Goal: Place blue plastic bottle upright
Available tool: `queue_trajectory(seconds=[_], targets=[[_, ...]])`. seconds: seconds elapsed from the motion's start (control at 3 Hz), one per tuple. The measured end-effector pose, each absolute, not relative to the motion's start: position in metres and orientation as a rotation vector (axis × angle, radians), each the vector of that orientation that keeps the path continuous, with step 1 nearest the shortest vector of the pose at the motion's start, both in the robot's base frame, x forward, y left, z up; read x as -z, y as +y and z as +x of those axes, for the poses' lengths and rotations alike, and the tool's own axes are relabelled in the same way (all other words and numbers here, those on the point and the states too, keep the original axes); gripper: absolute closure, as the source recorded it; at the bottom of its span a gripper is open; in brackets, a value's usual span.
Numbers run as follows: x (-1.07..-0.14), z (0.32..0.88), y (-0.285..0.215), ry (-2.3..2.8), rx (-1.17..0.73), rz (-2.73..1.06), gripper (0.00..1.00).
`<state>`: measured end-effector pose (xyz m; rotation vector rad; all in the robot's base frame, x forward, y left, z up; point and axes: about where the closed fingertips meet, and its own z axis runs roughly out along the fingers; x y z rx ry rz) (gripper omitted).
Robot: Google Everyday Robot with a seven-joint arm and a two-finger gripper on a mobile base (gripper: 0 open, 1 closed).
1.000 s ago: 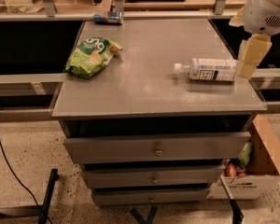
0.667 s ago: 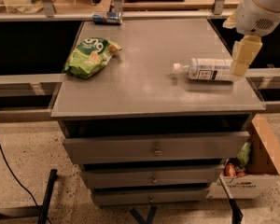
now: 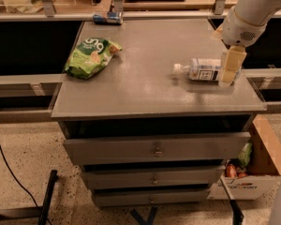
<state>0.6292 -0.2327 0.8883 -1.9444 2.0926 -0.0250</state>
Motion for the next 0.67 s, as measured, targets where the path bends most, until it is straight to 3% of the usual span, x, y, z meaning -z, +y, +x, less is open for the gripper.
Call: queue_trajectory(seconds=[0.67], targets=[[-0.855, 0.634, -0.21, 2.08, -0.027, -1.994, 0.0]])
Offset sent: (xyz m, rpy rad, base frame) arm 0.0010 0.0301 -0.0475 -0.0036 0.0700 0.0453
